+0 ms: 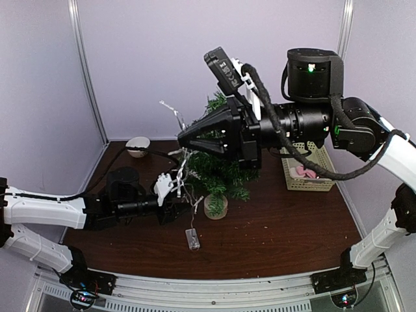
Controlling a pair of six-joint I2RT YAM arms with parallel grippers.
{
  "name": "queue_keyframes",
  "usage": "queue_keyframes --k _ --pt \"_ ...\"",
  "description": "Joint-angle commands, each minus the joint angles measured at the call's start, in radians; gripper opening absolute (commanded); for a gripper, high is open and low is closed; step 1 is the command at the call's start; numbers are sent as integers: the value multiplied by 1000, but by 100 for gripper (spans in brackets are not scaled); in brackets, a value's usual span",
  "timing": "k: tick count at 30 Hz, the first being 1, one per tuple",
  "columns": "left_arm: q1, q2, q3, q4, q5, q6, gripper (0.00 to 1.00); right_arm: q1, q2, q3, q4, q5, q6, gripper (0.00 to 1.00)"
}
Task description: Decorate the small christmas tree
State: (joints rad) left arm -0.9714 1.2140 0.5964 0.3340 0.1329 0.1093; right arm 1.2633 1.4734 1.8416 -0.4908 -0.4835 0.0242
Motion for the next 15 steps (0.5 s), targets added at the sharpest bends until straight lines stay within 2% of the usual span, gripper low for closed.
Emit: queue_keyframes --k 1,7,12,15 --pt "13 3 -11 111 -31 15 47 8 -33 21 10 -22 -11 0" --pt "31 29 1 106 -32 10 40 7 -34 21 18 -34 -8 0" --pt "33 -4 -32 77 -54 -5 18 8 -46 18 22 -29 -4 0" --pt "35 -85 -89 73 -82 -40 9 7 -56 14 24 -22 -3 0"
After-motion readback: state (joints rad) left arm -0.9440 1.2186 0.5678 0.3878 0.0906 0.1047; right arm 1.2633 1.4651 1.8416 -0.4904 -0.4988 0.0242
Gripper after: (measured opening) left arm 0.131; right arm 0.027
